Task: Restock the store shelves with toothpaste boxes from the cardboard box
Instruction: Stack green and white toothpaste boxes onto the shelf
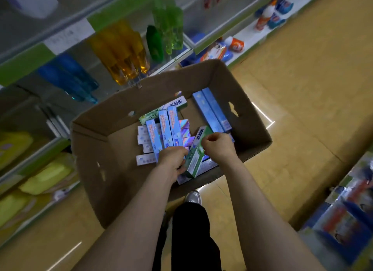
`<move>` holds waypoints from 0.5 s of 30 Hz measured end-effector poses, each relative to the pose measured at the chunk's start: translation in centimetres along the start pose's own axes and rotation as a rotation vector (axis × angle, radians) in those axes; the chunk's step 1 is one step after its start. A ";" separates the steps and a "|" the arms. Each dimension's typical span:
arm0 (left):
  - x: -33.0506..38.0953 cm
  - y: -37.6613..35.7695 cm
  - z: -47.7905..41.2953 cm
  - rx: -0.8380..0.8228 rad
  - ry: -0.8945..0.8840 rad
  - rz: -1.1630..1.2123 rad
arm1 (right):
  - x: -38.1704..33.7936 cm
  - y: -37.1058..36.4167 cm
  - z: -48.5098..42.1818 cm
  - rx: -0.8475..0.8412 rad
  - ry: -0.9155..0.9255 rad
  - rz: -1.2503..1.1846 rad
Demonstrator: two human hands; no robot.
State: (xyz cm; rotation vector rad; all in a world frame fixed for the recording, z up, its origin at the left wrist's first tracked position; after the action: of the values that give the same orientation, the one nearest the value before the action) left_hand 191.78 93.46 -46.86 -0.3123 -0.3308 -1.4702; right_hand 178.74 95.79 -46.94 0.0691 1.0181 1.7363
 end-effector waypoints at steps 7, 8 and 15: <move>-3.1 -0.4 -6.1 0.137 -0.006 -0.091 | 1.5 -4.3 -4.4 -0.191 -0.124 0.155; -3.6 -0.4 -6.6 0.151 0.000 -0.095 | 1.9 -4.9 -4.8 -0.206 -0.141 0.167; -6.0 -0.6 -8.1 0.075 0.045 -0.113 | 3.3 -8.1 -6.1 -0.329 -0.247 0.162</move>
State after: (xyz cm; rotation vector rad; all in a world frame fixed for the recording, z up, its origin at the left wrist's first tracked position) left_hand 190.96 95.68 -56.68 -0.2028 -0.3714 -1.5691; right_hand 180.39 95.39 -57.45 0.1548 0.5516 1.9662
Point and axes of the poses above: each hand's wrist, its own z-axis away from the middle knuckle, its own y-axis out of the back of the hand, x = y × z, the point moved 3 cm from there along -z, towards the middle knuckle, and after that the axes turned 15 degrees about z, right-handed, at the moved point
